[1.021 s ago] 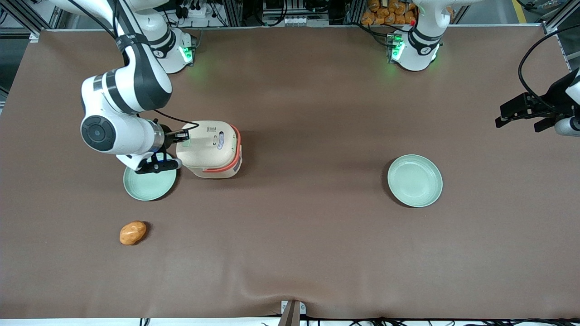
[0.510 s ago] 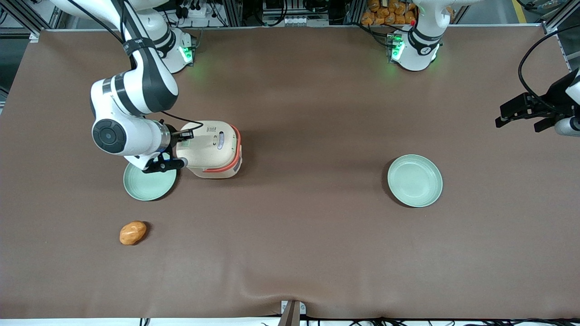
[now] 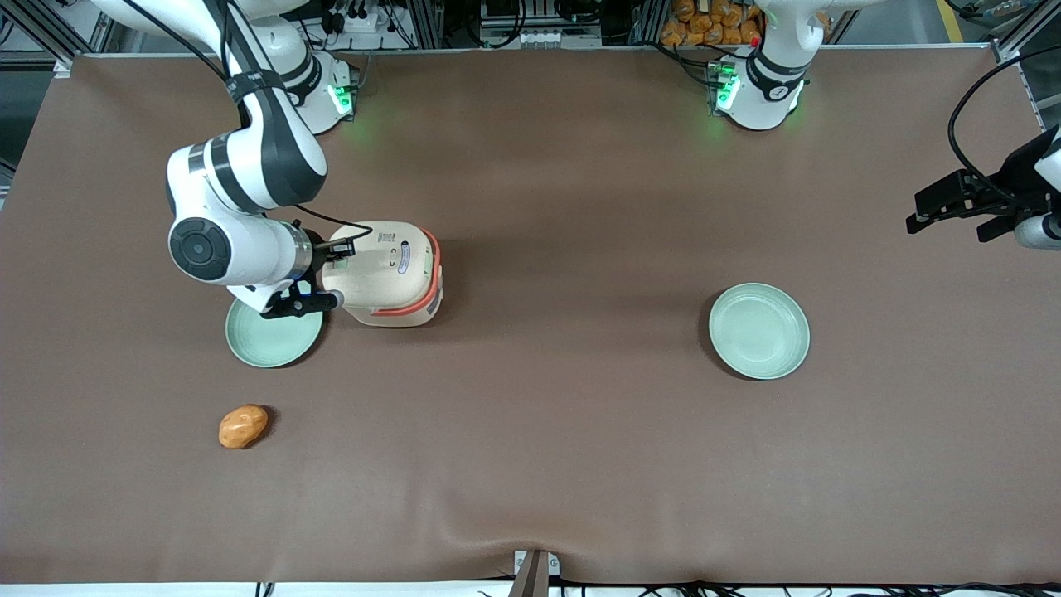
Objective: Press rice cooker button with right arm
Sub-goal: 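Press down on the rice cooker's lid button with the right gripper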
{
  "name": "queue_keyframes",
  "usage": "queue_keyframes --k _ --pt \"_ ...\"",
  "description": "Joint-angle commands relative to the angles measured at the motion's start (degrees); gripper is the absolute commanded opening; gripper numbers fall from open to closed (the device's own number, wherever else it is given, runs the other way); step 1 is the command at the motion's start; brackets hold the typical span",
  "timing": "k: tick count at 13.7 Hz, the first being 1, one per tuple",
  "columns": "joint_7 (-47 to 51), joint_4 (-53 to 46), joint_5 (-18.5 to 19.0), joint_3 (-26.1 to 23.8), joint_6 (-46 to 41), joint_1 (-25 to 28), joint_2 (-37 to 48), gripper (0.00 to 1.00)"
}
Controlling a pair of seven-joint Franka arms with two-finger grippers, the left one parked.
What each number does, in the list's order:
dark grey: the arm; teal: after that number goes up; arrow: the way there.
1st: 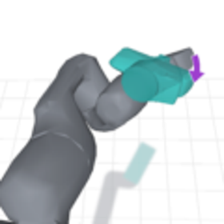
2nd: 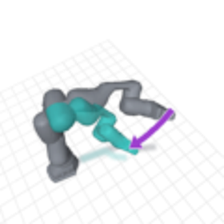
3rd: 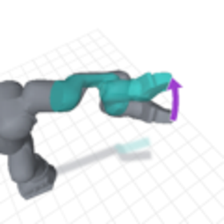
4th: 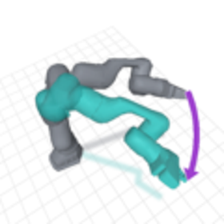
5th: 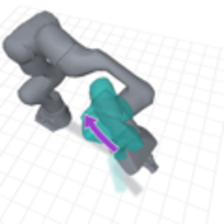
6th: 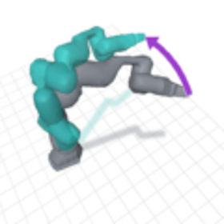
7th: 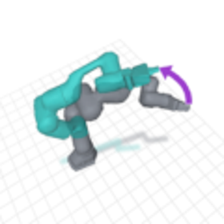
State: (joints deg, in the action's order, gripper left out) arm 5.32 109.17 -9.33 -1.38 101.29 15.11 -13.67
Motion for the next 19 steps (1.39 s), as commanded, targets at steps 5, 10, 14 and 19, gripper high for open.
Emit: queue_keyframes --k 5,10,14,19 --pt "-0.31 0.52 -0.16 0.42 3.47 0.45 -1.36 0.00" --pt "-0.22 -1.84 -0.25 0.33 -0.28 0.27 0.40 0.00" --pt "-0.13 -8.34 -0.25 0.33 -9.43 -0.08 1.63 0.00" --pt "-0.04 -16.34 -0.16 0.33 -14.10 -1.13 4.97 0.83"
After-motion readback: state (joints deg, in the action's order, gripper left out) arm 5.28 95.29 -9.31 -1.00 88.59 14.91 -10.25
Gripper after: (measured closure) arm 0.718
